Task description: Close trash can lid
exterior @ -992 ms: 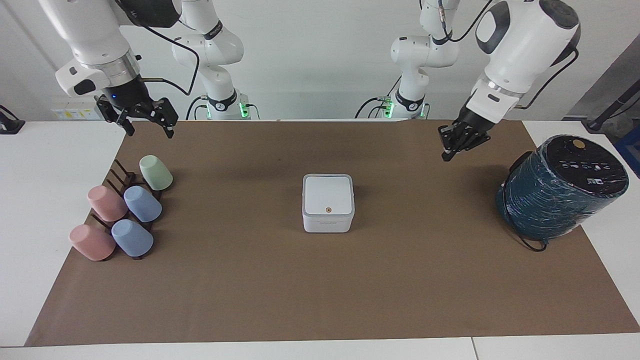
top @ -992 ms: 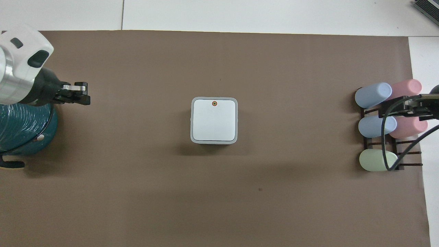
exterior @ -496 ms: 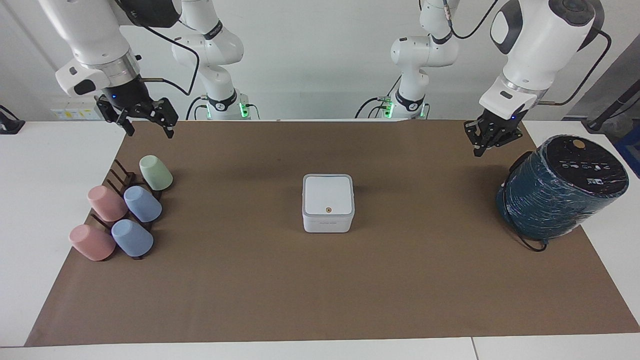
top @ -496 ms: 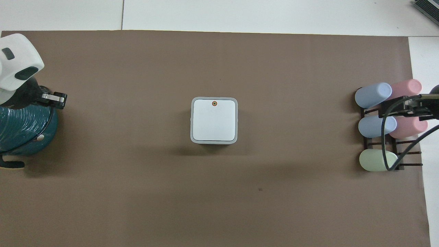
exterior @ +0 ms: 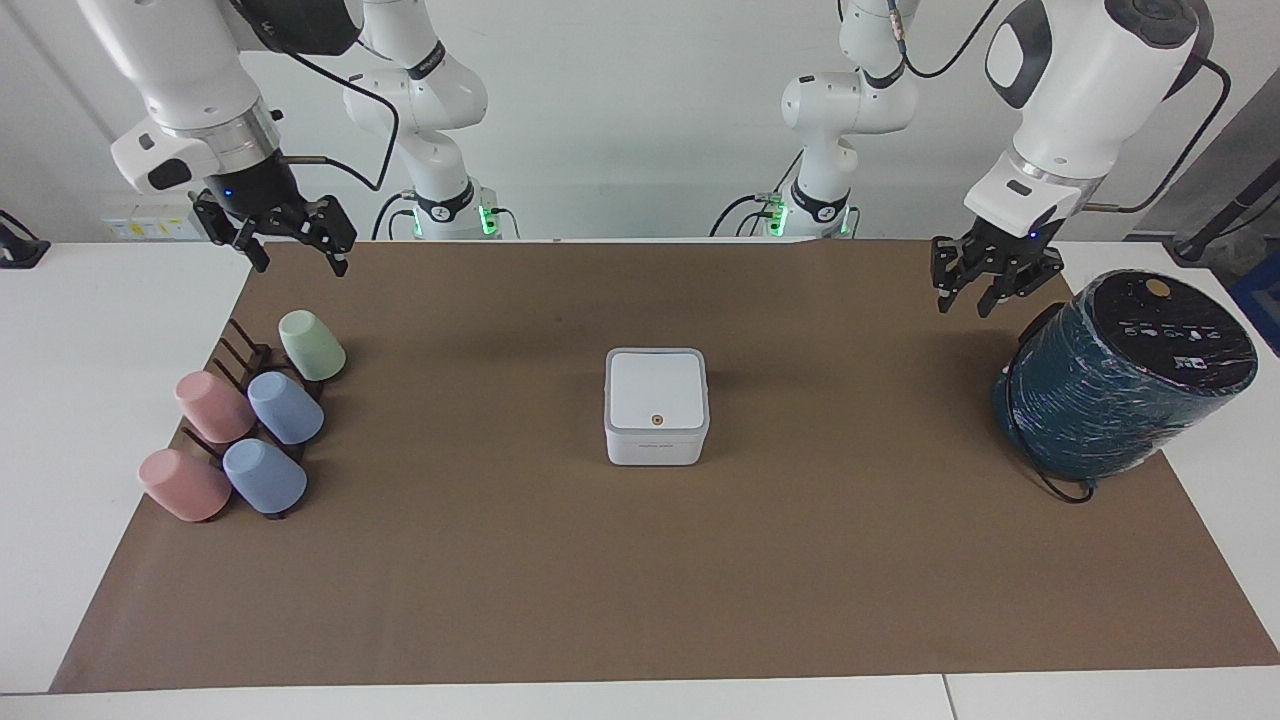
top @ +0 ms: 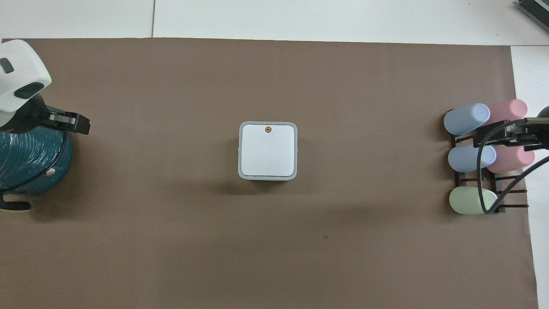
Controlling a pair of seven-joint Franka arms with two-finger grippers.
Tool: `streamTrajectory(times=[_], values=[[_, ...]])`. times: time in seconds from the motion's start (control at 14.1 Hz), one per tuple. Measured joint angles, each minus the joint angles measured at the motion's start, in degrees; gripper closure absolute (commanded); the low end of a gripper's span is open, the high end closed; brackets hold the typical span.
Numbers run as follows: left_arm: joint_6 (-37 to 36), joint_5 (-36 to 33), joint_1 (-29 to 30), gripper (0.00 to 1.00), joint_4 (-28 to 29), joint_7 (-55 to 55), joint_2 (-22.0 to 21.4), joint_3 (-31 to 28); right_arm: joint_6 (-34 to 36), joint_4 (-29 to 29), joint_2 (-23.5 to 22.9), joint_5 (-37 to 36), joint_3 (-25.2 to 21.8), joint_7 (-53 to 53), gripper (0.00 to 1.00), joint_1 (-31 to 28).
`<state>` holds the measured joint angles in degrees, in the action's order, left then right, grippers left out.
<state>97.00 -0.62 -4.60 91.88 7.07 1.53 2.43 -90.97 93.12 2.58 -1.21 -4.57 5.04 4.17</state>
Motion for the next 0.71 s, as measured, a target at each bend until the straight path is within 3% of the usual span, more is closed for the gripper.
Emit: streamTrajectory(times=[0.71], values=[[0.93,2.2,-0.01,0.0,0.03,-3.01,0.03,0.18,0.0,0.0,0.0,0.0,0.0,0.0,0.0,0.0]])
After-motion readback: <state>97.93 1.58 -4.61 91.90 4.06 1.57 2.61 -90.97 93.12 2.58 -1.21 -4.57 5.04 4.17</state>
